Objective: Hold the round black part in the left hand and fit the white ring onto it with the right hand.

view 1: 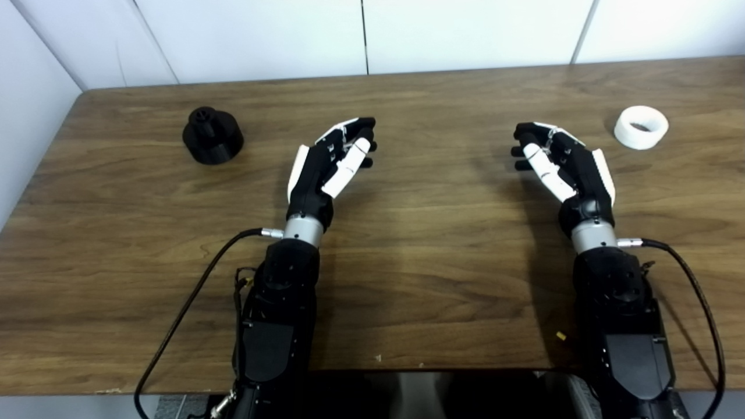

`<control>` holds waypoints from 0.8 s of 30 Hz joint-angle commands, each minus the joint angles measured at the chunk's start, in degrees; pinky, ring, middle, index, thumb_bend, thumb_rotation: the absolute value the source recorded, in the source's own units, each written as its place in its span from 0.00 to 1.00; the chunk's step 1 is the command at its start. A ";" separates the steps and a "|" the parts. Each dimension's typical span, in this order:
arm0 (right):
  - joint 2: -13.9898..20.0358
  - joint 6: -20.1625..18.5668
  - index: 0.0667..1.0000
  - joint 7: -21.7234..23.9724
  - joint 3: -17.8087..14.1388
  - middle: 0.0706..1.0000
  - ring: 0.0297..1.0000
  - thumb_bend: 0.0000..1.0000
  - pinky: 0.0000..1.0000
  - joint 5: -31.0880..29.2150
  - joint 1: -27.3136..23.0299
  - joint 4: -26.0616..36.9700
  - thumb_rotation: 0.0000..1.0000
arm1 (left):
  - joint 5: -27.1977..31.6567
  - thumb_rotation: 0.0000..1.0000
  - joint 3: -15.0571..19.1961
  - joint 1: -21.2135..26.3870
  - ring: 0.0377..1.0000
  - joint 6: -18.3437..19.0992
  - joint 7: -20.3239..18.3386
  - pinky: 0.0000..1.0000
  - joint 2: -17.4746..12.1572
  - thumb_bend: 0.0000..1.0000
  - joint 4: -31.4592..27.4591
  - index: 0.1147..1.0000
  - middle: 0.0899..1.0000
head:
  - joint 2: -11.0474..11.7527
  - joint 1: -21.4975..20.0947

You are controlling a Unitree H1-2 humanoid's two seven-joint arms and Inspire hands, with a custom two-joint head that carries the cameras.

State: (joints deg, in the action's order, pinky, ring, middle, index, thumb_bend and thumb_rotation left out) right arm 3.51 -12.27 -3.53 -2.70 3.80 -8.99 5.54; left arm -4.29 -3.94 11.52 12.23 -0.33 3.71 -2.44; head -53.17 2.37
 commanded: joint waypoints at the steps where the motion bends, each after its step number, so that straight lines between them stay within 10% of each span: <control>1: -0.07 2.17 0.65 0.19 0.11 0.70 0.66 0.46 0.62 -0.17 -2.15 2.35 0.50 | -0.02 0.59 0.04 1.72 0.73 -2.35 0.29 0.66 -0.09 0.51 -0.31 0.69 0.82 | -0.02 0.04; 24: -0.14 2.13 0.65 0.25 0.14 0.70 0.65 0.47 0.61 -0.27 -2.06 1.98 0.49 | -4.60 0.51 -1.19 1.98 0.74 -1.87 1.00 0.67 -2.51 0.51 -2.55 0.70 0.78 | 0.21 0.31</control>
State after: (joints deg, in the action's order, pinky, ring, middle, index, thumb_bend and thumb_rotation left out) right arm 3.51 -12.25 -3.41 -2.69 3.69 -9.01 5.63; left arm -7.67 -5.12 11.52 12.19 0.13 1.84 -2.70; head -52.91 2.64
